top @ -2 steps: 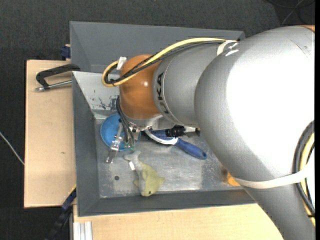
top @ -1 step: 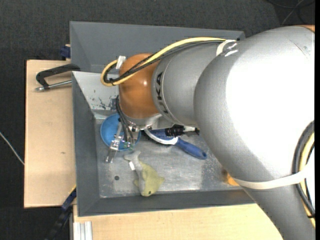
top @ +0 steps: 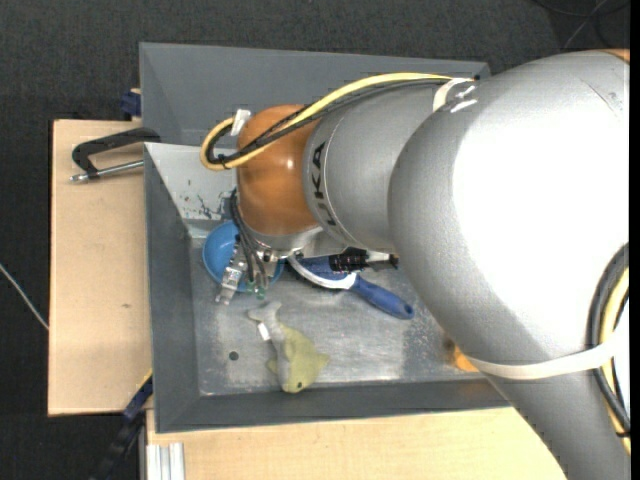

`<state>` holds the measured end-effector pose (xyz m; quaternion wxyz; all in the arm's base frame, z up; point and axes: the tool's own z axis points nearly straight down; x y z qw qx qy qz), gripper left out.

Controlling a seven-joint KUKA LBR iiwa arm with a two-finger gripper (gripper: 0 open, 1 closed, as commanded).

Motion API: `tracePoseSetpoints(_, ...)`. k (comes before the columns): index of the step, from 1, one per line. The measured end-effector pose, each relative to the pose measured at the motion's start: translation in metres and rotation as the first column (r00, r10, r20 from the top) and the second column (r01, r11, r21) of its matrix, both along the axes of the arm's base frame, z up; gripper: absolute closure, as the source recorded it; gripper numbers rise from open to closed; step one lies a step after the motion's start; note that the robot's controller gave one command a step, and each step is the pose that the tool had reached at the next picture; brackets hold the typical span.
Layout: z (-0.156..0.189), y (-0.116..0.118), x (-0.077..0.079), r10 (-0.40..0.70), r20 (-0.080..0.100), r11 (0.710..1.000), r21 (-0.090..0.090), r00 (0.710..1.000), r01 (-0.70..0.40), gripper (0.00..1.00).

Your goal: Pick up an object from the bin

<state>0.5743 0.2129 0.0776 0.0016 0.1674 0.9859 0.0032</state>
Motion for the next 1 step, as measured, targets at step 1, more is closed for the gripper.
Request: tracePoseSetpoints(1, 0.1148, 0.0017, 0.0025, 0.002, 0.008, 1.000, 0.000, 1.000, -0.002, 1.00)
